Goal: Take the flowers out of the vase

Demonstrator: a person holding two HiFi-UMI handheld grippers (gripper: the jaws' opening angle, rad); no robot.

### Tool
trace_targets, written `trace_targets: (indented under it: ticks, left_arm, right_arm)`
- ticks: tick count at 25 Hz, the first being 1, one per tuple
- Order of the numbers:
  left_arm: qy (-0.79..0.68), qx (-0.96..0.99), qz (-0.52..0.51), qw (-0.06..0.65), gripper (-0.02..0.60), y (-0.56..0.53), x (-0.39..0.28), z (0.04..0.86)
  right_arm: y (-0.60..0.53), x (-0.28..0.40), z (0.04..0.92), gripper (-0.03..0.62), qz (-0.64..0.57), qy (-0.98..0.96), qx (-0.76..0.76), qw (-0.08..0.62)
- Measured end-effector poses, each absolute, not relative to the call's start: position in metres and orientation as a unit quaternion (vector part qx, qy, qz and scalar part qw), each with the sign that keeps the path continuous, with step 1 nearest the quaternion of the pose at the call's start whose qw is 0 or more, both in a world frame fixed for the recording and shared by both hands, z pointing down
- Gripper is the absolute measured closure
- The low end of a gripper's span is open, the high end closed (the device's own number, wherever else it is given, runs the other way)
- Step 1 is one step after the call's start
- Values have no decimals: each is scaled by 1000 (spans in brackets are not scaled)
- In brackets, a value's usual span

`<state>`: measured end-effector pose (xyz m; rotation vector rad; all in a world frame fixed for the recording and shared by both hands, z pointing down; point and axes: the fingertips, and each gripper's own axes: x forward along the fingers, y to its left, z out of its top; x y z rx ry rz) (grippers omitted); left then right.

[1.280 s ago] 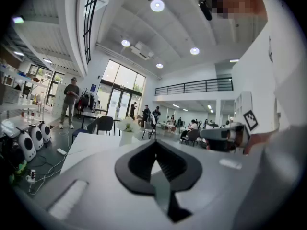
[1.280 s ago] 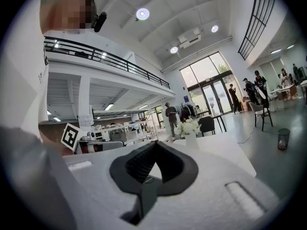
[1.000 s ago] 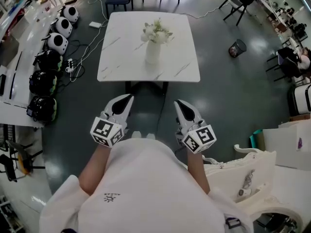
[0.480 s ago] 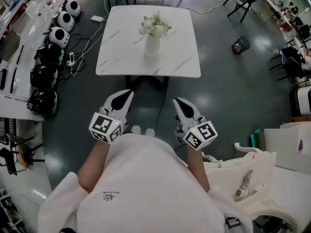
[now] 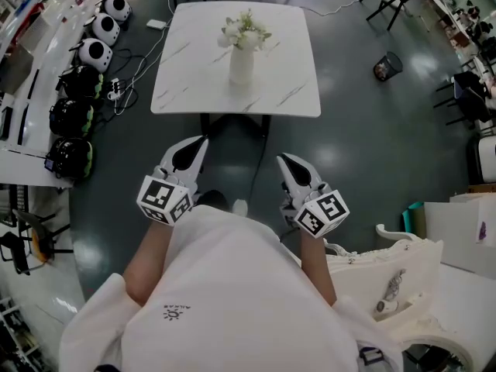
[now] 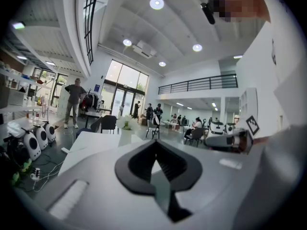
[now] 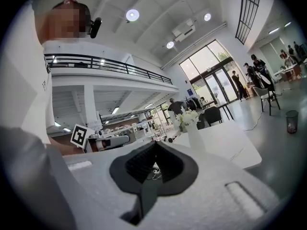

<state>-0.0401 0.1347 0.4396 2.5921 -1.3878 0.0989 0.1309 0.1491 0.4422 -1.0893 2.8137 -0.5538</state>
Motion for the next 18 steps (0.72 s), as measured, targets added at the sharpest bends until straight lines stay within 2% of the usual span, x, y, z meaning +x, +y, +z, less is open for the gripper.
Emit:
trace_targets:
  ticks: [11,18]
  left_arm:
    - [-476,874,32,96,592,111,-53,443]
    - [-465,880,28,95,592,57,-68,446]
  right_arm:
    - [125,116,442,594,-178,921,-346,25]
    - [79,108,445,594,-181,913,-365,28]
